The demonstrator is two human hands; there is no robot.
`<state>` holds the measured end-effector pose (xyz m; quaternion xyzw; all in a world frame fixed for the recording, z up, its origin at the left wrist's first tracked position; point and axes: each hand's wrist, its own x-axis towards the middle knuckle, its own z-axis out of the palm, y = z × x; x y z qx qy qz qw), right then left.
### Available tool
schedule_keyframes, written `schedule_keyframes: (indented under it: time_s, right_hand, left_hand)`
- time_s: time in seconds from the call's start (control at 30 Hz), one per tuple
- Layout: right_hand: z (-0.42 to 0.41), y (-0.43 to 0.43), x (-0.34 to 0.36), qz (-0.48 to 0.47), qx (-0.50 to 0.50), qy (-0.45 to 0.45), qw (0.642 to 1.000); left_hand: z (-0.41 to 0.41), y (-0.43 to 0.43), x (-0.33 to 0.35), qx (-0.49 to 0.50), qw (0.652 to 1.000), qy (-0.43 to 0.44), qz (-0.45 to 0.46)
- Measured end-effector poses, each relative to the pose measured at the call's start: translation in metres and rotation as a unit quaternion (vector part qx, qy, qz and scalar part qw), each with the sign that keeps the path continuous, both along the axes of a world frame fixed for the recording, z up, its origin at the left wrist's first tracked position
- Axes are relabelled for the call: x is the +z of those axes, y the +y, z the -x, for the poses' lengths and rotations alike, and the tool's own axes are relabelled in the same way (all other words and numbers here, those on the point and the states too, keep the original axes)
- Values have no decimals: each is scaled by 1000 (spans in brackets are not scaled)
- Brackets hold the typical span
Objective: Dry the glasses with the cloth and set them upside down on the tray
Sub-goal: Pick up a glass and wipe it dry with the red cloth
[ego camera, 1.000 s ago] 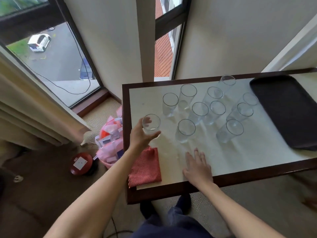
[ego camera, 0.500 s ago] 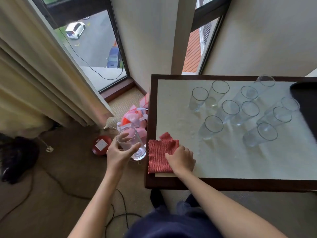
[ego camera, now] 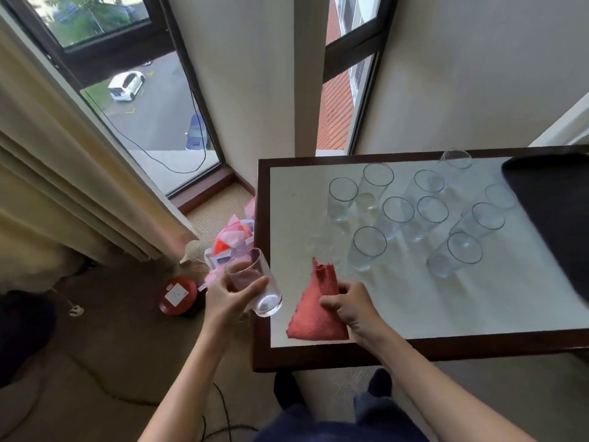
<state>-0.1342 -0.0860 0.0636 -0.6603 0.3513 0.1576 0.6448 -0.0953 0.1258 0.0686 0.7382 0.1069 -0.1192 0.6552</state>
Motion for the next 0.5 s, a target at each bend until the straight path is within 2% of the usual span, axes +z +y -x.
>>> schedule_keyframes:
  time_s: [0.1,0.23,0.37,0.5]
  right_hand:
    - [9,-41,48,-64,-21,-42,997]
    - [21,-103,96,-99,-38,-74,992]
    - [31,-166,131,-51,-75,-106,990]
    - [32,-222,161,43,-51,-187,980]
  left_hand:
    - [1,-38,13,-20,999,-4,28]
    - [1,-105,39,-51,996,-14,72]
    - [4,-181,67,-86,987,-14,134]
    - [5,-253,90,-115,978,-12,173]
